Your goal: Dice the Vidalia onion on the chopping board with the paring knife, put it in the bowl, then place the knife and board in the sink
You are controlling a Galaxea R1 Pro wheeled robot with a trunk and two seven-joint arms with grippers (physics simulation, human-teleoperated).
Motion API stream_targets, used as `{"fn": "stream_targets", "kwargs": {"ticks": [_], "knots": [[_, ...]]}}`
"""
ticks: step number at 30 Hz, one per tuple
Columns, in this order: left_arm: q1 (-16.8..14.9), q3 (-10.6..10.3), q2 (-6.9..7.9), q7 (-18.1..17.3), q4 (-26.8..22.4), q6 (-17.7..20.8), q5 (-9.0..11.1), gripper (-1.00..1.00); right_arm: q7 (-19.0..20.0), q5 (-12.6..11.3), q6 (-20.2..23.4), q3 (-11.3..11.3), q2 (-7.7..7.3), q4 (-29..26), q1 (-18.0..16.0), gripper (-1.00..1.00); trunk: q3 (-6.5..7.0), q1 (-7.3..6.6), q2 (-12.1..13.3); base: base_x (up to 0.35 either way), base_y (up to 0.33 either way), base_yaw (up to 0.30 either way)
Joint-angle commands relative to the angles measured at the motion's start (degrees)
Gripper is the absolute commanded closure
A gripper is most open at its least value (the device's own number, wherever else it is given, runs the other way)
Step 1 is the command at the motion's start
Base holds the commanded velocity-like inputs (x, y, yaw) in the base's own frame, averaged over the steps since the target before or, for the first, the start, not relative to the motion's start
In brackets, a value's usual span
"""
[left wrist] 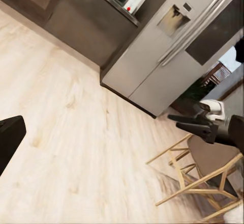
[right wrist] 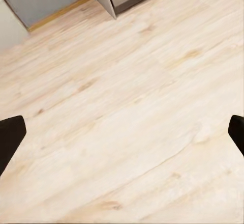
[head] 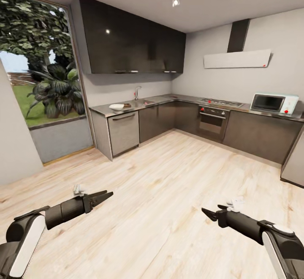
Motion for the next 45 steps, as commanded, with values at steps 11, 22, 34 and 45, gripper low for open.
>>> {"fn": "stream_targets", "kwargs": {"ticks": [11, 22, 34, 45], "knots": [[-0.14, 0.09, 2.22, -4.62, 0.43, 0.43, -0.02, -1.00, 1.66, -0.86, 1.35, -0.02, 0.00, -0.01, -0.12, -1.00, 1.91, -2.42, 4.38, 0.000, 0.000, 0.000], [-0.14, -0.32, 2.08, -3.11, 0.36, 1.12, -0.30, -1.00, 2.45, -0.85, 0.88, 0.01, -0.10, 0.00, -0.12, -1.00, 3.88, -4.84, 8.79, 0.000, 0.000, 0.000], [-0.14, -0.40, 1.94, -3.17, 0.27, 2.74, -0.34, -1.00, 2.35, -0.93, 1.30, -0.22, -0.06, 0.01, -0.12, -1.00, 6.04, -7.47, 13.61, 0.000, 0.000, 0.000], [-0.14, -0.41, 2.04, -3.48, 0.32, 4.91, 0.41, -1.00, 2.09, -0.76, 1.47, -0.35, -0.12, 0.16, -0.12, -1.00, 8.01, -9.89, 18.02, 0.000, 0.000, 0.000]]}}
